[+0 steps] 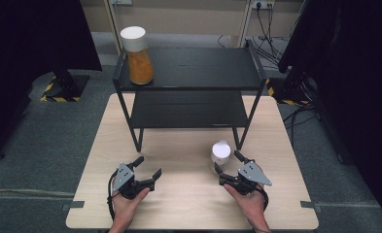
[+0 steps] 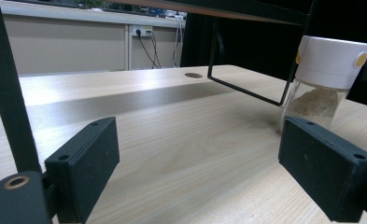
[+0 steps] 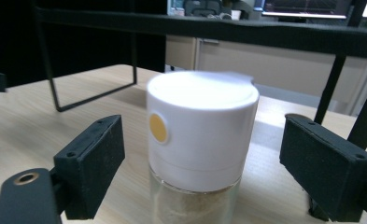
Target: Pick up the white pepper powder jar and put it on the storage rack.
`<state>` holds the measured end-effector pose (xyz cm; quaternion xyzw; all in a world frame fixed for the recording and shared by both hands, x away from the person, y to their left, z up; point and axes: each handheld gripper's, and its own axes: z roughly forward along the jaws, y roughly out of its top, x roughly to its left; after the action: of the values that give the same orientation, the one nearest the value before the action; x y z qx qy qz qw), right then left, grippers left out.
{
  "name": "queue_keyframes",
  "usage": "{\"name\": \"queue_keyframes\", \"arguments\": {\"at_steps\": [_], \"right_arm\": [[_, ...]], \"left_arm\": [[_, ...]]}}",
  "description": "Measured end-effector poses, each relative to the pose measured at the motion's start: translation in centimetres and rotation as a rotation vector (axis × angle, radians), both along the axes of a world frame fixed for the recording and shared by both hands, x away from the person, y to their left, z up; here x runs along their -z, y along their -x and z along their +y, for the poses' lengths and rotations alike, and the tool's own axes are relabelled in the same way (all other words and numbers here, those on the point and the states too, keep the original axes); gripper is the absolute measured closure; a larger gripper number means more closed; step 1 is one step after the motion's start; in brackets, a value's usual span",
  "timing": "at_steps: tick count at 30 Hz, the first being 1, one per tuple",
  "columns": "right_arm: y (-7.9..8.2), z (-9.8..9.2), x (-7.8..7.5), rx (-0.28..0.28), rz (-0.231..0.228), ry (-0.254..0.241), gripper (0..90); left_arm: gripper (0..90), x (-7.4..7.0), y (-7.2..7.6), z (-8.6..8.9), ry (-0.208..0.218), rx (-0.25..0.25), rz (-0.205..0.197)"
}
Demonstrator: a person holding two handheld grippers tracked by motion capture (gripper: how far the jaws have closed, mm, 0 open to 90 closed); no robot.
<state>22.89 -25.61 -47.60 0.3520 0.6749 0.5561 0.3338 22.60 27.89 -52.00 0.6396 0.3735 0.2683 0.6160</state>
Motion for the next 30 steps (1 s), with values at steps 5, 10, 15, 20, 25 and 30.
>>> {"name": "queue_keyframes", "arguments": {"at_steps": [5,10,15,20,25,30], "right_arm": [[-0.4,1.3,1.0,0.02,0.013,0.0,16.6],[-1.1,1.6,1.3,0.029,0.027,-0.001,18.2],[-1.4,1.7,1.4,0.032,0.033,0.005,19.3],[-1.8,1.9,1.5,0.038,0.044,0.007,20.5],[-2.2,2.0,1.4,0.038,0.048,0.015,20.7],[-2.4,2.3,1.5,0.036,0.058,0.017,24.6]], "left_arm": [[11.9,0.0,0.0,0.0,0.001,-0.001,-0.001],[11.9,0.0,0.0,0.0,0.004,-0.002,0.001],[11.9,0.0,0.0,0.0,0.005,-0.003,0.001],[11.9,0.0,0.0,0.0,0.003,-0.002,0.0],[11.9,0.1,0.0,0.0,0.005,-0.003,0.0],[11.9,0.1,0.0,0.0,0.005,-0.002,0.0]]}}
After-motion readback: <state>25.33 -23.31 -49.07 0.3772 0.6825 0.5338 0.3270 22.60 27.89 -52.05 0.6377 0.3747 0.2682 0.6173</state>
